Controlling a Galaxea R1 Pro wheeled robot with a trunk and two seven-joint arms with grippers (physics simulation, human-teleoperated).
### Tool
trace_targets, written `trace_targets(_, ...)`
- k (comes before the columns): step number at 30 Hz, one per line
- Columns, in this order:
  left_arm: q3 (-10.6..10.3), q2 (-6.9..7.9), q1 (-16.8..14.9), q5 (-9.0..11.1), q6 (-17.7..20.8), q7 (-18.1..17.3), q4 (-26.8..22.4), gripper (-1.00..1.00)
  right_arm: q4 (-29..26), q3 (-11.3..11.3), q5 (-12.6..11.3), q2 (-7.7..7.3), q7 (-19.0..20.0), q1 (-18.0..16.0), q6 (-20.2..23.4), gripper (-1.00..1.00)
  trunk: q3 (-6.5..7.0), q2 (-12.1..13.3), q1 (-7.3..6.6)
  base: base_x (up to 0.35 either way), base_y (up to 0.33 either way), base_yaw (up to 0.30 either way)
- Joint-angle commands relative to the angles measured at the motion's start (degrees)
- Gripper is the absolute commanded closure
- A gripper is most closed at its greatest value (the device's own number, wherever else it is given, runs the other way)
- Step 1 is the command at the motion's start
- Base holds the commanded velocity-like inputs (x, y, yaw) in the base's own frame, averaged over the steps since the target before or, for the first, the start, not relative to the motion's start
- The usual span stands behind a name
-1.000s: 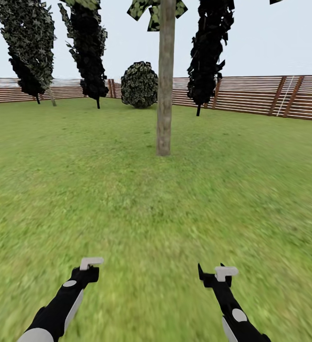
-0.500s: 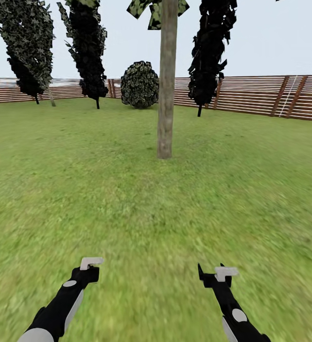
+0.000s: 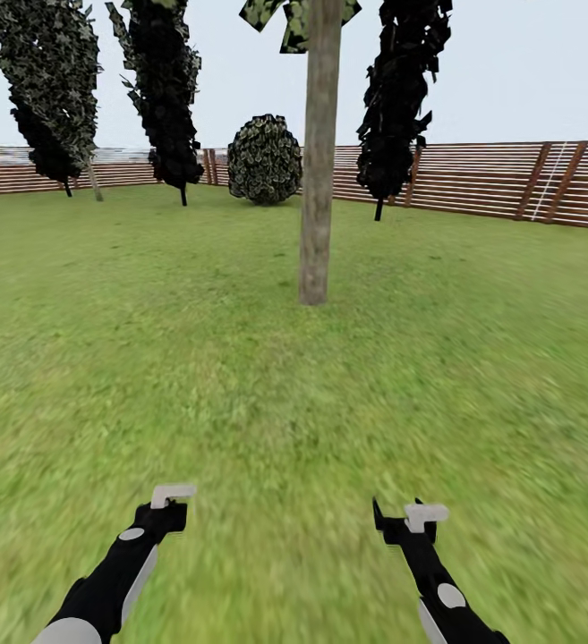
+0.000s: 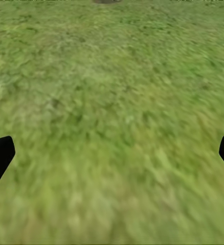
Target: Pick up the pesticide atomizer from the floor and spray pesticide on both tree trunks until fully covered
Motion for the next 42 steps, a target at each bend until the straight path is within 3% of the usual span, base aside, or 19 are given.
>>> trace_targets(1, 0.00, 0.00, 0.00, -0.01, 0.00, 0.03, 0.00, 1.00, 0.00, 0.00, 0.03, 0.00, -0.01, 0.00, 0.00, -1.00, 0.00, 0.00, 0.00, 0.337, 0.074, 0.000)
trace_targets(26, 0.00, 0.00, -0.02, -0.01, 0.01, 0.04, 0.00, 1.00, 0.09, 0.00, -0.04, 0.00, 0.07, 0.00, 0.00, -1.00, -0.01, 0.00, 0.00, 0.337, 0.050, -0.005)
trace_targets(42, 0.00, 0.00, 0.00, -0.01, 0.00, 0.04, 0.00, 1.00, 0.09, 0.00, -0.04, 0.00, 0.07, 0.00, 0.00, -1.00, -0.93, 0.00, 0.00, 0.337, 0.000, -0.108)
